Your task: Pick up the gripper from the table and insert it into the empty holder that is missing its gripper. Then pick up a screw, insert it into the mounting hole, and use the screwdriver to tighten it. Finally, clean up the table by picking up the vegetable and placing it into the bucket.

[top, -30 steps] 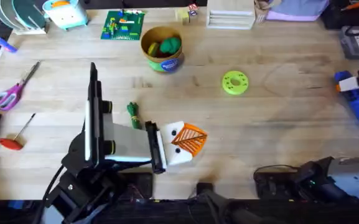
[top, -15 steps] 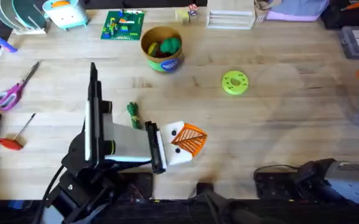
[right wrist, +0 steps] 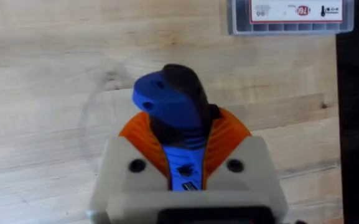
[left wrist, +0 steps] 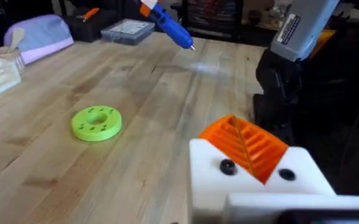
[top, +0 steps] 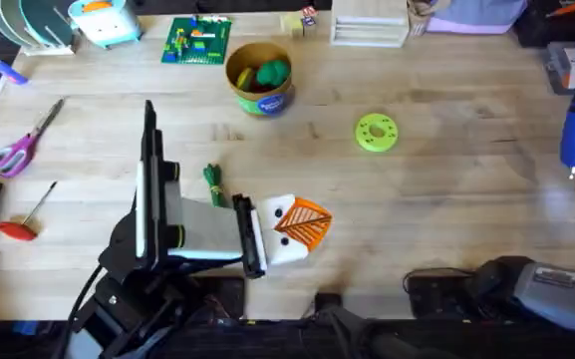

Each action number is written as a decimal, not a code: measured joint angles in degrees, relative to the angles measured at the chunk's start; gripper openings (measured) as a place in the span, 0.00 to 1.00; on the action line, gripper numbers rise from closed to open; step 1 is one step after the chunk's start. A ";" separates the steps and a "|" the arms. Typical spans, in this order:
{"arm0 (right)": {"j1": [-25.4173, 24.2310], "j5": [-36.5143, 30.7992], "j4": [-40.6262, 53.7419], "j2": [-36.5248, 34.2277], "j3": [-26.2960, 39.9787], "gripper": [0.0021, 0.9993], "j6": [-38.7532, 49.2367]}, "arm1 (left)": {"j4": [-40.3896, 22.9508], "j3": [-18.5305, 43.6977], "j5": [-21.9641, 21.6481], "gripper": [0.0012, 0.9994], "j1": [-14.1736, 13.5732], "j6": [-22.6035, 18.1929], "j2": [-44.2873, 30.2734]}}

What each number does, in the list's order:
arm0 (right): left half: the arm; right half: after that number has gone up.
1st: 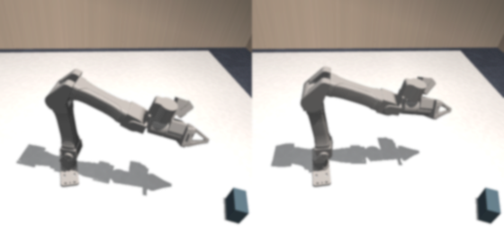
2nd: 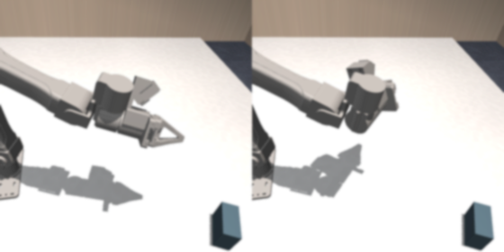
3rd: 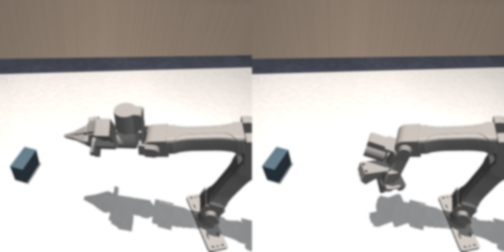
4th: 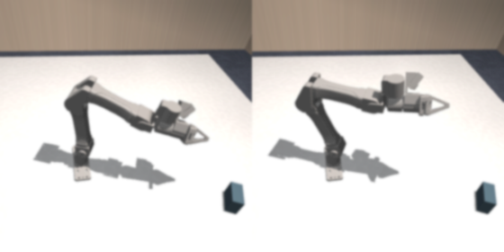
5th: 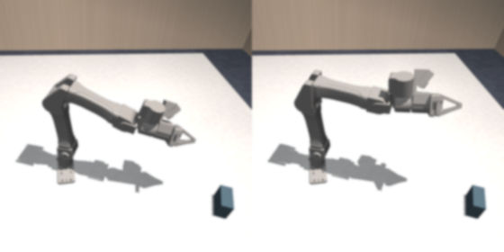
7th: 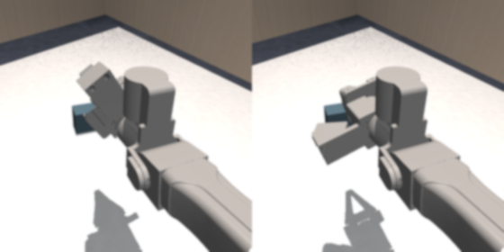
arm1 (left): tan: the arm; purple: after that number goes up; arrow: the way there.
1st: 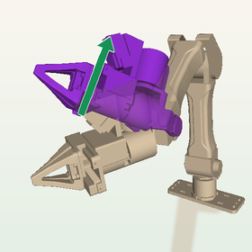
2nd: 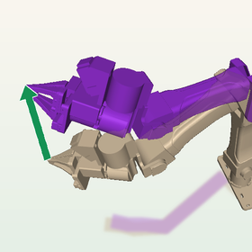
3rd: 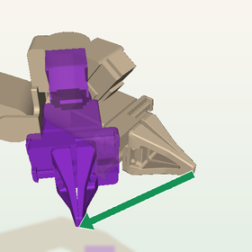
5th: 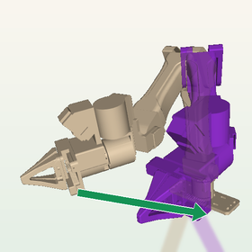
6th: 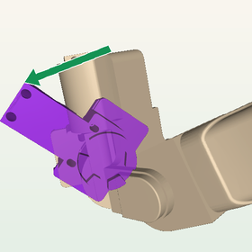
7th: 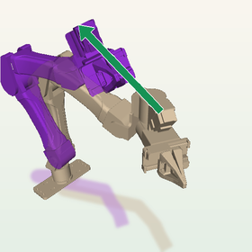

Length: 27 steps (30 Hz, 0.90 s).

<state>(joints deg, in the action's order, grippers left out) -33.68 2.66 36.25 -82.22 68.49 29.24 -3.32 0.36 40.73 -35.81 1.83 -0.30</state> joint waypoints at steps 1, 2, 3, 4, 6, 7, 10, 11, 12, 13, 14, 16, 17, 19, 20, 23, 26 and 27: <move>1.07 0.00 0.05 1.20 -0.09 0.20 -1.09 | -0.02 0.00 0.00 0.02 0.00 0.00 -0.02; 1.94 0.00 0.15 2.27 -0.12 0.20 -1.99 | -0.01 0.00 0.00 0.02 0.00 0.00 -0.01; 2.94 0.02 0.18 3.75 -0.15 0.20 -2.92 | 0.00 0.00 0.00 0.02 0.00 -0.02 -0.02; 3.80 0.04 0.16 5.19 -0.20 0.19 -3.78 | 0.00 0.00 0.00 0.02 0.00 0.00 -0.02; 5.53 0.19 -0.03 8.57 -0.22 0.19 -5.39 | -0.01 0.00 0.00 0.02 0.00 -0.01 -0.02; 6.34 0.28 -0.17 10.33 -0.22 0.19 -6.10 | 0.00 0.00 0.00 0.02 0.00 0.00 -0.02; 9.07 0.76 -0.26 15.97 -0.22 0.19 -8.44 | 0.00 0.00 0.00 0.02 0.00 0.00 -0.02; 9.98 0.88 -0.25 17.75 -0.22 0.18 -9.30 | -0.02 0.00 0.00 0.02 0.00 0.00 0.00; 11.04 1.04 -0.25 19.77 -0.22 0.18 -10.26 | -0.01 0.00 0.00 0.02 0.00 -0.01 -0.02; 11.89 1.26 -0.24 21.45 -0.22 0.18 -11.13 | -0.02 0.00 0.00 0.02 0.00 0.00 0.00; 12.68 1.41 -0.24 23.08 -0.22 0.18 -12.04 | -0.01 0.00 0.00 0.02 0.00 0.00 -0.02; 14.22 1.64 -0.28 26.58 -0.22 0.18 -13.94 | -0.01 0.00 0.00 0.02 0.00 -0.01 -0.01; 14.89 1.70 -0.28 28.24 -0.22 0.18 -14.62 | -0.02 0.00 0.00 0.02 0.00 0.00 -0.02; 16.35 1.73 -0.28 31.66 -0.22 0.17 -15.72 | -0.02 0.00 0.00 0.02 0.00 -0.01 -0.02; 17.01 1.88 -0.28 33.07 -0.22 0.17 -16.07 | 0.00 0.00 0.00 0.02 0.00 -0.02 0.00; 19.06 3.76 -2.18 37.29 -1.30 0.17 -17.79 | -0.02 0.00 0.00 0.02 0.00 0.00 0.00; 21.13 5.76 -6.60 41.29 -5.09 0.17 -20.18 | 0.00 0.00 0.00 0.02 0.00 0.00 -0.02; 21.84 6.20 -8.01 42.49 -6.87 0.16 -21.09 | -0.02 0.00 0.00 0.02 0.00 0.00 -0.02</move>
<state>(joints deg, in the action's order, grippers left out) -11.83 8.85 28.23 -39.73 61.61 8.15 -3.33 0.36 40.73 -35.81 1.82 -0.32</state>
